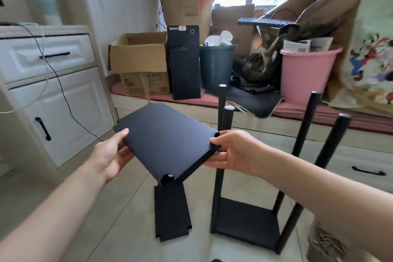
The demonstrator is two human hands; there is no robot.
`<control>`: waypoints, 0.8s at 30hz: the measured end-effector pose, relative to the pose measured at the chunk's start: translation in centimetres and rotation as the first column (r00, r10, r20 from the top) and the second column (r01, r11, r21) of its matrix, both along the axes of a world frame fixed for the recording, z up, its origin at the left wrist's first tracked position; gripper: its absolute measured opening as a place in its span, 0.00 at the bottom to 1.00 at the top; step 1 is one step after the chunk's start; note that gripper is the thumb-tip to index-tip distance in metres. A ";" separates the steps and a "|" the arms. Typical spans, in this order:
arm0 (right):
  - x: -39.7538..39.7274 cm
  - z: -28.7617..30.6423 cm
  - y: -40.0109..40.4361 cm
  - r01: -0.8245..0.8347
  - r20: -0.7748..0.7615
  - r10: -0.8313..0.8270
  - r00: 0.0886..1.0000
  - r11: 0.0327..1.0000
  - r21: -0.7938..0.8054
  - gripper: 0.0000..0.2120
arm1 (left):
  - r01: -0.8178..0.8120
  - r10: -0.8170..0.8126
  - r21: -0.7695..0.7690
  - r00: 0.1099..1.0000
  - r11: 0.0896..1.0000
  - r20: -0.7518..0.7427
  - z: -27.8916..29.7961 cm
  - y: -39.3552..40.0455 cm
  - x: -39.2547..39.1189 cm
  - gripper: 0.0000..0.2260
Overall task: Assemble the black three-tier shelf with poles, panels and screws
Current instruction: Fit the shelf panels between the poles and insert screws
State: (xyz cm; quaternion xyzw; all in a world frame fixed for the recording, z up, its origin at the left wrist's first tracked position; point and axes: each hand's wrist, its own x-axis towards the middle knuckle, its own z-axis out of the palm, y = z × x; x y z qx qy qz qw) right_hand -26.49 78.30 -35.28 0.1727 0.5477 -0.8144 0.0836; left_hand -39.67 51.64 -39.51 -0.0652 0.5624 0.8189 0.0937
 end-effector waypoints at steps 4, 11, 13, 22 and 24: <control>2.6 3.2 3.7 0.059 -0.031 -0.057 0.998 0.996 0.064 0.07 | 0.005 -0.005 0.062 1.000 0.998 0.007 2.9 1.3 0.3 0.06; 5.3 7.4 10.6 0.141 -0.106 -0.133 0.985 0.988 0.071 0.03 | 0.166 -0.161 0.112 0.986 0.980 -0.051 7.0 5.6 1.5 0.10; 5.7 8.3 12.4 0.188 -0.125 -0.177 0.976 0.979 0.080 0.04 | 0.234 -0.231 0.124 0.972 0.964 -0.037 8.1 6.9 2.0 0.12; 5.4 10.9 19.0 0.429 -0.094 -0.424 0.901 0.903 0.037 0.12 | 0.343 -0.339 0.104 0.939 0.933 -0.061 10.7 14.8 3.8 0.09; 5.0 11.1 20.2 0.470 -0.081 -0.468 0.880 0.882 0.017 0.10 | 0.339 -0.333 0.098 0.940 0.936 -0.074 11.3 16.7 3.8 0.10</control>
